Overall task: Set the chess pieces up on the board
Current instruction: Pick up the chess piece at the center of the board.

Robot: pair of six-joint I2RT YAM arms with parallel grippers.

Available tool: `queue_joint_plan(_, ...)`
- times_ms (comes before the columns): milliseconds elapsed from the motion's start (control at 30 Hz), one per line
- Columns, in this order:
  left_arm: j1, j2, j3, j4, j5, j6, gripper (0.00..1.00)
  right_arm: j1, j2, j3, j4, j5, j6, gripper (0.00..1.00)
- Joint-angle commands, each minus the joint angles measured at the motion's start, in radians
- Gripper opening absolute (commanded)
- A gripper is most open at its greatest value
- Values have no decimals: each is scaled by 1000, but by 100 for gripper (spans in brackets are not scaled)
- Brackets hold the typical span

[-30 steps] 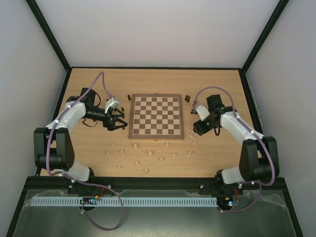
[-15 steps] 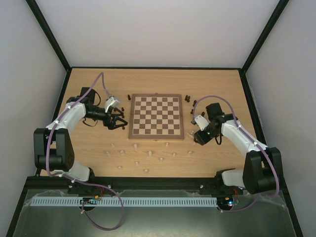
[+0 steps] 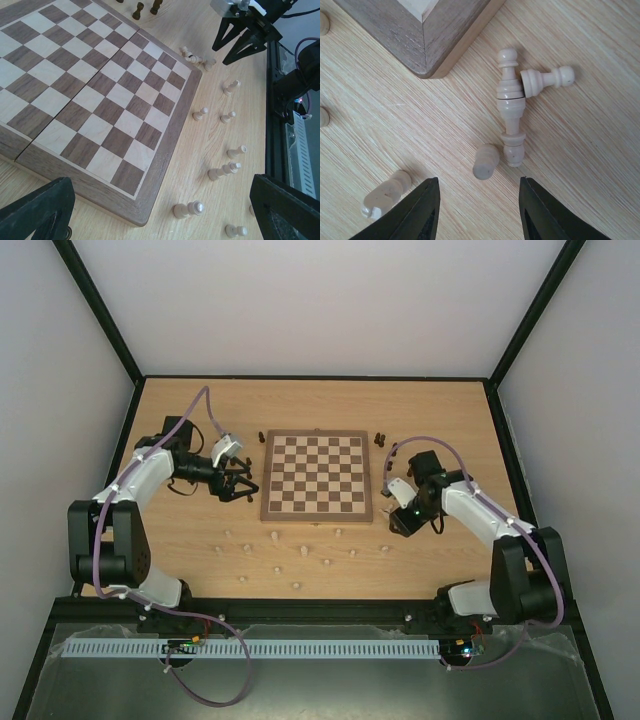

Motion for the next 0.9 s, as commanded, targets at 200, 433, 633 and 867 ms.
queue_joint_plan(200, 7, -8, -14, 6, 20, 9, 99, 30, 54, -3, 9, 38, 22, 40)
queue_joint_plan(433, 7, -4, -16, 8, 22, 12, 99, 33, 81, 3, 26, 47, 29, 34)
queue_joint_plan(633, 7, 4, -15, 6, 24, 14, 99, 38, 90, 7, 26, 43, 30, 31)
queue_joint_plan(867, 7, 11, -15, 6, 25, 17, 99, 48, 93, 5, 26, 41, 31, 27)
